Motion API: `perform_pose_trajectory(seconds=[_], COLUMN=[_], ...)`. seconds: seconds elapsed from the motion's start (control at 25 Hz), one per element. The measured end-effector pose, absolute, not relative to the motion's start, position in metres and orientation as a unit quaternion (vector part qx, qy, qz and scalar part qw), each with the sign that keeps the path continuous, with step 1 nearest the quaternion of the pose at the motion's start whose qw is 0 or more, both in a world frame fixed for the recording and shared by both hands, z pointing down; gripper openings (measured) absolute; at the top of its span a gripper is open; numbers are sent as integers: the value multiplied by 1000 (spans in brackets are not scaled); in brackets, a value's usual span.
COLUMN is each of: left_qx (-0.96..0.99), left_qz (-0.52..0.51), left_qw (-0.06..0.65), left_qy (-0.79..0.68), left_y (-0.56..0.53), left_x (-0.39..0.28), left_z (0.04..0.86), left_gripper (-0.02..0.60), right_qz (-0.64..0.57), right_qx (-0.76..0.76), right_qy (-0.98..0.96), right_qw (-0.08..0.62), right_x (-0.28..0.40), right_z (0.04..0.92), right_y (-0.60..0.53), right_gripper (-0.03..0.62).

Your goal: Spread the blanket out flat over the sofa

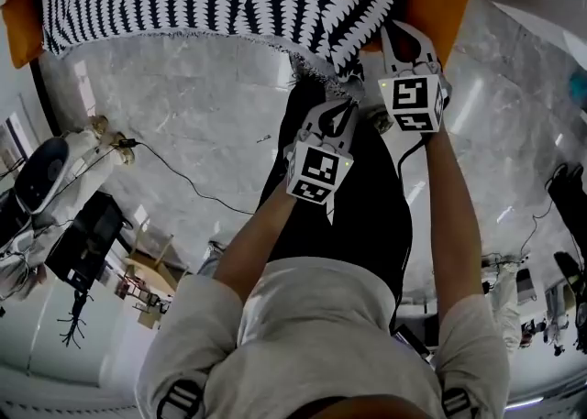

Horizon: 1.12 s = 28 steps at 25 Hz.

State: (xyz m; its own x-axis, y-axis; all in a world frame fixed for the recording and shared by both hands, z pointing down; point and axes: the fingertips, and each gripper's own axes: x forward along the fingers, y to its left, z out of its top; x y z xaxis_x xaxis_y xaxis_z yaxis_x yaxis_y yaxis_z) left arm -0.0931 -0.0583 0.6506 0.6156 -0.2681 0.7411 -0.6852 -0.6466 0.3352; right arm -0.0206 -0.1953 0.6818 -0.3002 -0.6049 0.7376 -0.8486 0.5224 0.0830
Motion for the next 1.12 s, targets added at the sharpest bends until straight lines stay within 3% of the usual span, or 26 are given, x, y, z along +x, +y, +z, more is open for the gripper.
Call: perform_pose_trajectory(seconds=[0.6,1.04,1.12], left_qx=[849,834,828], left_qz=[361,388,389], left_qw=[325,326,341], left_qy=[-209,-221,-216], left_y=[24,47,44], left_x=[-63,-124,-121], left_z=[666,746,749], left_gripper=[17,20,71], right_qz=[191,232,238], right_qx=[485,486,488], right_qy=[-788,-789,-786], right_qw=[328,296,295], right_x=[-5,-55,-49], right_z=[665,684,684], right_y=[-148,-129,-134], right_gripper=[26,26,26])
